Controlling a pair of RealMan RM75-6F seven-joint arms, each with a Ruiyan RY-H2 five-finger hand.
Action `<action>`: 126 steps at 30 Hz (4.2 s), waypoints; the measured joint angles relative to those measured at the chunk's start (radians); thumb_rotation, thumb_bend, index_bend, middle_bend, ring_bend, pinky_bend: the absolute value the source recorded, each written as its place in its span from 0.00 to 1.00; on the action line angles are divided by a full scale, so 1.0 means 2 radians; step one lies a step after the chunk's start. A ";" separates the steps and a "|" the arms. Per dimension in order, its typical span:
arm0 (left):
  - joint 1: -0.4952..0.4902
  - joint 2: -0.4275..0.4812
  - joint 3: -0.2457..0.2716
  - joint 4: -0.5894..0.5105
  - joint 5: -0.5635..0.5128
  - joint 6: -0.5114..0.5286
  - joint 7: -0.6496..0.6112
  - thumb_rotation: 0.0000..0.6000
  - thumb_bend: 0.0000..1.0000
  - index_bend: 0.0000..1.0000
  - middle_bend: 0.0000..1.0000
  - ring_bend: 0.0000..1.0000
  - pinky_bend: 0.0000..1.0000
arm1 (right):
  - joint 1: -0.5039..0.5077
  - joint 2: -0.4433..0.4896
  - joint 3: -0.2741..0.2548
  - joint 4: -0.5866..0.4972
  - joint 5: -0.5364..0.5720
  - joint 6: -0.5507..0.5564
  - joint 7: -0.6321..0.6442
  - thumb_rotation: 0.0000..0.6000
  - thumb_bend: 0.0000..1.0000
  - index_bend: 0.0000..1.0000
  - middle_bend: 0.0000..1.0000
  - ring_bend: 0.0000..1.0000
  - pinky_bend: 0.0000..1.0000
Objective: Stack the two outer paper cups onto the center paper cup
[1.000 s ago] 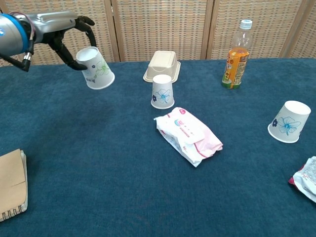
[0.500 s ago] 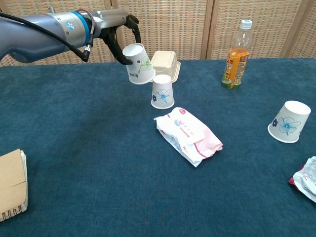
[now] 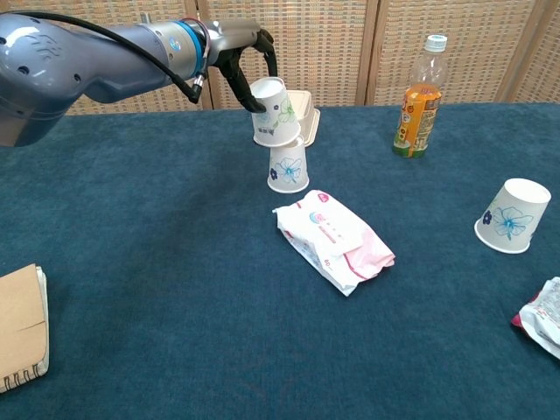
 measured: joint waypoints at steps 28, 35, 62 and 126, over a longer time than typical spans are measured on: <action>0.052 0.062 0.052 -0.088 0.033 0.016 -0.042 1.00 0.20 0.19 0.00 0.00 0.00 | -0.001 0.000 -0.004 -0.008 -0.010 0.004 -0.007 1.00 0.06 0.14 0.00 0.00 0.00; 0.068 0.123 0.077 -0.175 0.021 0.025 -0.017 1.00 0.41 0.19 0.00 0.00 0.00 | -0.003 0.001 -0.004 -0.014 -0.016 0.012 -0.008 1.00 0.06 0.14 0.00 0.00 0.00; -0.004 0.067 0.089 -0.115 -0.075 0.006 0.032 1.00 0.46 0.14 0.00 0.00 0.00 | -0.005 0.007 -0.003 -0.013 -0.016 0.013 0.017 1.00 0.06 0.14 0.00 0.00 0.00; -0.036 0.054 0.106 -0.136 -0.106 0.033 0.056 1.00 0.46 0.10 0.00 0.00 0.00 | -0.010 0.015 -0.003 -0.021 -0.019 0.021 0.028 1.00 0.06 0.14 0.00 0.00 0.00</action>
